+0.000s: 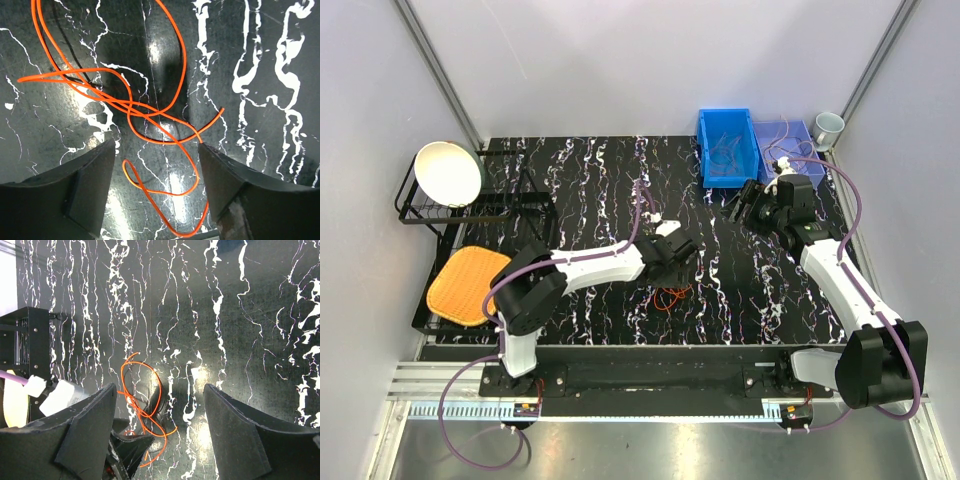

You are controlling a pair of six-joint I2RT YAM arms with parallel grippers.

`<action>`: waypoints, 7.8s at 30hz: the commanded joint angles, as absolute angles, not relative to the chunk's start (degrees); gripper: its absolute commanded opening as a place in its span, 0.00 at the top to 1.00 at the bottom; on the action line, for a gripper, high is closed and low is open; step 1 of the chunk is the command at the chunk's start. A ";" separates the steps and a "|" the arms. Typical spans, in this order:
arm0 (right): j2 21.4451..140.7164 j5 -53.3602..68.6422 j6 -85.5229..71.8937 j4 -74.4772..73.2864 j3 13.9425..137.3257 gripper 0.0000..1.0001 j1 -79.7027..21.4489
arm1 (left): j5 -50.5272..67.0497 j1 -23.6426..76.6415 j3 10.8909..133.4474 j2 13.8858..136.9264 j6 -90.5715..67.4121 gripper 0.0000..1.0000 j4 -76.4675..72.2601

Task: Untangle the cables

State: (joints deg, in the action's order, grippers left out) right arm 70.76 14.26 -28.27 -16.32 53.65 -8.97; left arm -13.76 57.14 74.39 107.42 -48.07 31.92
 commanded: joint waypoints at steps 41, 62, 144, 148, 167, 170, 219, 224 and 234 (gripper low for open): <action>66.71 35.78 -36.39 -7.48 50.10 0.23 -15.38 | -13.01 55.11 75.85 81.30 -28.83 1.00 37.53; 81.82 30.15 -37.71 2.46 49.56 0.40 -27.51 | -11.43 55.02 72.34 78.23 -30.41 1.00 35.86; 67.24 28.06 -24.18 -0.44 51.68 0.35 -39.45 | -27.77 44.56 91.67 72.60 -52.63 1.00 50.96; 66.36 22.33 -22.50 -0.44 50.89 0.33 -42.53 | -30.41 43.33 92.11 73.12 -59.23 1.00 53.35; 74.97 14.25 -17.76 3.43 59.76 0.26 -50.71 | -33.14 38.85 113.12 85.25 -77.69 1.00 73.30; 76.81 12.84 -17.32 4.13 60.90 0.25 -51.68 | -32.52 38.76 112.33 85.43 -78.05 1.00 73.30; 85.09 -11.15 -11.97 13.37 63.19 1.00 -57.74 | -25.14 29.45 96.95 76.82 -68.83 1.00 64.08; 76.40 -14.32 -8.09 8.27 66.26 1.00 -57.66 | -18.75 28.30 89.05 75.67 -62.86 0.99 56.53; 69.70 -23.10 2.43 4.31 76.89 1.00 -57.57 | 2.63 27.86 82.80 79.37 -44.91 0.03 46.59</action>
